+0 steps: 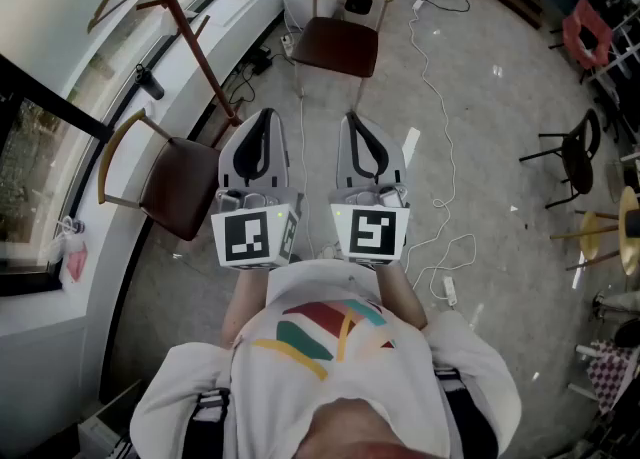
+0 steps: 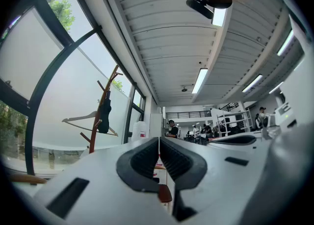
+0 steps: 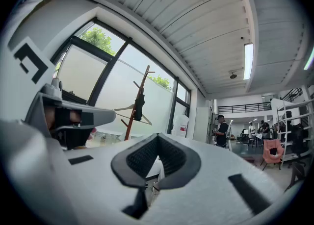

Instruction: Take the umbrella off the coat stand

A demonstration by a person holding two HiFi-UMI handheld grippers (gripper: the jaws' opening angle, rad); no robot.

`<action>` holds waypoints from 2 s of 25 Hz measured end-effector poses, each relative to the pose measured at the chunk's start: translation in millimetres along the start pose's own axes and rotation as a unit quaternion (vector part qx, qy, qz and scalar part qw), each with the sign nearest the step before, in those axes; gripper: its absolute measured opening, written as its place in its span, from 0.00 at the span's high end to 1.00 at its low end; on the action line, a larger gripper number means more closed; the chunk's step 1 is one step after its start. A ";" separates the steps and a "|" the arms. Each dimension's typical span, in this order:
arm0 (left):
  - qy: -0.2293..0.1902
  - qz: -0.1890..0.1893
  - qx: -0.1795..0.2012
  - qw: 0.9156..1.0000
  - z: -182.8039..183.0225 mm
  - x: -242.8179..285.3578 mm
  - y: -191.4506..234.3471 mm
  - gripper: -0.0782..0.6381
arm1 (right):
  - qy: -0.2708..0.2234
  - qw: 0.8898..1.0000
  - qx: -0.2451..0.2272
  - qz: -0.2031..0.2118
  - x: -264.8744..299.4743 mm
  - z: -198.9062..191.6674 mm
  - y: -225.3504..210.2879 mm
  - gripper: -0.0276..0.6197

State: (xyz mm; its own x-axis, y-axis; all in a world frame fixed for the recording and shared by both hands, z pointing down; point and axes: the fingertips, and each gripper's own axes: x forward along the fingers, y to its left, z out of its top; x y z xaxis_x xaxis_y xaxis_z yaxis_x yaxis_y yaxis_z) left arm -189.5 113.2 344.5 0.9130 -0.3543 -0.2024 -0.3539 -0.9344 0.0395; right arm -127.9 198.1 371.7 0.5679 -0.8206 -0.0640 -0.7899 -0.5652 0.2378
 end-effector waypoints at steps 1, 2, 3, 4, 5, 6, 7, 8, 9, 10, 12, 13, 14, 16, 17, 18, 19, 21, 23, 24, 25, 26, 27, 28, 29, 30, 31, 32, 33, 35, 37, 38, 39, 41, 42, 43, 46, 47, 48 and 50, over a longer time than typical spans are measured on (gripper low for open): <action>-0.002 0.002 0.001 1.000 1.1 0.0 -0.2 0.88 | -0.002 1.000 0.000 0.001 -0.5 0.3 -0.2 0.96; -0.004 0.004 0.002 1.000 2.0 -0.1 -0.4 0.88 | -0.003 1.000 0.000 0.002 -1.0 0.4 -0.4 0.96; -0.005 0.005 0.003 1.000 2.7 -0.4 -0.6 0.88 | -0.004 1.000 0.000 0.004 -1.6 0.2 -0.6 0.96; -0.006 0.007 0.004 1.000 3.1 -0.8 -0.8 0.88 | -0.005 1.000 0.000 0.005 -2.0 -0.2 -0.8 0.96; -0.007 0.009 0.004 1.000 3.2 -1.1 -0.8 0.88 | -0.005 1.000 0.001 0.007 -2.1 -0.8 -1.0 0.96; -0.007 0.011 0.004 1.000 3.2 -1.1 -0.5 0.88 | -0.005 1.000 0.001 0.010 -1.8 -1.2 -1.3 0.96; -0.008 0.013 0.004 1.000 2.9 -0.8 0.2 0.88 | -0.007 1.000 0.000 0.013 -1.2 -0.9 -1.8 0.96; -0.009 0.015 0.004 1.000 2.3 -0.5 1.2 0.88 | -0.011 1.000 0.001 0.017 -0.3 0.2 -2.4 0.96; -0.012 0.017 0.004 1.000 1.5 -0.2 2.4 0.88 | -0.018 1.000 0.004 0.019 0.5 2.5 -3.6 0.96; -0.017 0.019 0.005 1.000 1.0 0.3 3.6 0.88 | -0.024 0.999 0.008 0.021 1.1 5.4 -5.3 0.96; -0.026 0.025 0.009 0.999 3.2 0.6 6.0 0.88 | -0.021 0.999 0.014 0.025 0.1 5.5 -9.1 0.96; -0.029 0.029 0.011 0.999 5.1 0.1 7.0 0.88 | -0.018 0.999 0.014 0.026 -1.2 3.5 -11.3 0.96; -0.032 0.034 0.012 0.999 6.6 -1.0 8.1 0.88 | -0.019 0.999 0.016 0.027 -2.5 1.8 -13.3 0.96; -0.032 0.047 0.013 0.998 6.0 -3.7 10.2 0.88 | -0.020 0.999 0.030 0.034 -4.6 -4.0 -15.7 0.96; -0.027 0.054 0.012 0.998 4.2 -5.0 11.5 0.88 | -0.019 0.998 0.042 0.041 -4.7 -8.1 -16.1 0.96; -0.018 0.063 0.010 0.998 1.6 -6.3 12.6 0.88 | -0.020 0.997 0.054 0.046 -4.2 -12.8 -16.4 0.96; -0.009 0.070 0.009 0.997 -2.0 -7.7 13.8 0.88 | -0.016 0.997 0.064 0.051 -3.4 -18.7 -16.7 0.96; 0.000 0.079 0.009 0.997 -9.1 -9.5 16.5 0.88 | -0.003 0.996 0.072 0.056 -0.9 -31.1 -16.9 0.96; -0.001 0.085 0.011 0.996 -11.9 -8.9 21.0 0.88 | 0.005 0.995 0.074 0.061 2.8 -37.3 -16.1 0.96; -0.001 0.088 0.012 0.996 -11.3 -7.5 23.6 0.88 | 0.006 0.995 0.075 0.064 4.8 -38.4 -15.5 0.96; -0.001 0.092 0.012 0.996 -10.5 -5.3 26.4 0.88 | 0.005 0.995 0.076 0.068 7.1 -39.1 -14.7 0.96; -0.001 0.094 0.013 0.995 -10.8 -2.1 28.8 0.88 | 0.004 0.995 0.075 0.071 9.8 -40.0 -14.2 0.96; -0.002 0.095 0.013 0.995 -12.8 1.9 30.8 0.88 | 0.005 0.995 0.072 0.073 12.6 -41.7 -14.3 0.96; -0.002 0.094 0.013 0.995 -16.4 6.5 32.1 0.88 | 0.008 0.995 0.068 0.074 15.7 -45.2 -15.0 0.96; -0.003 0.093 0.013 0.996 -20.8 11.5 33.1 0.88 | 0.011 0.995 0.065 0.074 19.5 -49.6 -16.5 0.96; -0.004 0.092 0.013 0.996 -25.1 16.9 33.9 0.88 | 0.012 0.995 0.064 0.073 24.5 -53.8 -19.0 0.96; -0.002 0.092 0.011 0.996 -28.5 22.7 34.5 0.88 | 0.011 0.995 0.065 0.071 30.4 -57.4 -22.2 0.96; 0.000 0.092 0.009 0.996 -31.3 29.1 35.2 0.88 | 0.011 0.995 0.067 0.069 36.7 -60.3 -25.4 0.96; 0.002 0.092 0.007 0.996 -34.3 36.1 36.2 0.88 | 0.010 0.995 0.067 0.068 43.0 -62.5 -28.5 0.96; 0.000 0.090 0.002 0.996 -40.3 51.9 40.7 0.88 | 0.010 0.996 0.065 0.067 55.4 -64.2 -33.6 0.96; -0.006 0.085 -0.002 0.996 -44.4 70.5 46.8 0.88 | 0.007 0.996 0.062 0.066 69.5 -63.7 -38.1 0.96; -0.008 0.083 -0.005 0.997 -45.9 80.9 49.6 0.88 | 0.005 0.996 0.061 0.066 78.1 -64.0 -40.4 0.96; -0.010 0.081 -0.006 0.997 -48.1 91.4 52.4 0.88 | 0.005 0.996 0.060 0.068 87.4 -65.4 -42.2 0.96; -0.008 0.080 -0.008 0.997 -52.3 111.9 59.7 0.88 | 0.006 0.996 0.060 0.073 107.3 -69.0 -44.2 0.96; -0.006 0.081 -0.009 0.997 -53.3 123.1 64.4 0.88 | 0.007 0.996 0.058 0.074 118.4 -70.0 -45.2 0.96; -0.006 0.080 -0.010 0.997 -54.0 135.1 69.8 0.88 | 0.007 0.995 0.057 0.076 130.4 -69.8 -46.3 0.96; -0.010 0.079 -0.007 0.997 -50.6 171.4 89.0 0.88 | 0.009 0.994 0.062 0.091 169.2 -64.2 -47.2 0.96; -0.011 0.081 -0.006 0.997 -47.9 183.1 95.8 0.88 | 0.011 0.993 0.068 0.100 182.9 -61.8 -46.7 0.96; -0.013 0.083 -0.005 0.996 -45.4 195.0 103.5 0.88 | 0.012 0.991 0.073 0.109 197.6 -59.5 -46.2 0.96; -0.022 0.085 -0.001 0.996 -40.9 219.6 122.6 0.88 | 0.008 0.989 0.087 0.123 231.1 -54.0 -43.9 0.96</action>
State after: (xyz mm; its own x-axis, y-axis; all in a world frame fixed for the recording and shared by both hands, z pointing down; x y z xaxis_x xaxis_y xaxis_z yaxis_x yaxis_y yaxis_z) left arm -24.1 -80.6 344.9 0.8301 -0.5056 -0.2352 -0.5022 -0.8611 0.0791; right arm 50.4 37.8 398.8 0.3559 -0.9345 -0.0092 -0.9317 -0.3555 0.0747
